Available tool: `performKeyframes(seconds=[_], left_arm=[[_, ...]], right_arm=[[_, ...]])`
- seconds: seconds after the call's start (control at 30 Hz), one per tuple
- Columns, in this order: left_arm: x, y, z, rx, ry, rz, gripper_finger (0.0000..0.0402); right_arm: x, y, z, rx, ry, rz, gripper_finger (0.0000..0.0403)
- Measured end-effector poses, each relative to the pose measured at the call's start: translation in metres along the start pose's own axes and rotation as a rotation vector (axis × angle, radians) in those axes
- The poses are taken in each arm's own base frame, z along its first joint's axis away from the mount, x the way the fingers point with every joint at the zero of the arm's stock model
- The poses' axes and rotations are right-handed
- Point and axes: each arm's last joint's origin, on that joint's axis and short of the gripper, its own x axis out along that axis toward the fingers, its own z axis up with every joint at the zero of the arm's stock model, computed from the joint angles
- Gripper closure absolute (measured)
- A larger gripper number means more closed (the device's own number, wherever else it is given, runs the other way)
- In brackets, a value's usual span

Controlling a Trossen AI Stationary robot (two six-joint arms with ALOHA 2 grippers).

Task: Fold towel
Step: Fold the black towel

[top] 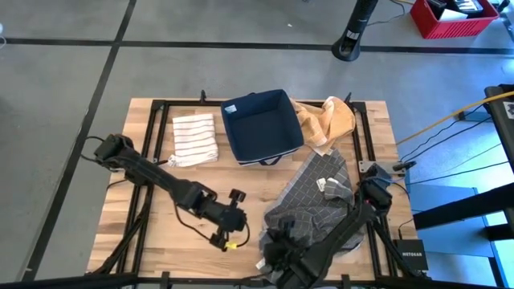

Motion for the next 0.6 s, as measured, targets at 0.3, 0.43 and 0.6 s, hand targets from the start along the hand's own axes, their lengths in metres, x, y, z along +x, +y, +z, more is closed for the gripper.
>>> performKeyframes(seconds=[0.3, 0.43, 0.6], left_arm=[[0.02, -0.009, -0.014, -0.245, 0.134, 0.027, 0.0386], [0.018, -0.013, -0.027, -0.3, 0.253, 0.052, 0.0386], [0.016, -0.018, -0.029, -0.302, 0.275, 0.057, 0.0386]], right_arm=[[0.055, 0.015, 0.009, 0.157, -0.037, 0.285, 0.0393], [0.075, 0.0, 0.021, 0.201, 0.0, 0.383, 0.0361], [0.075, -0.025, 0.04, 0.213, 0.103, 0.522, 0.0273]])
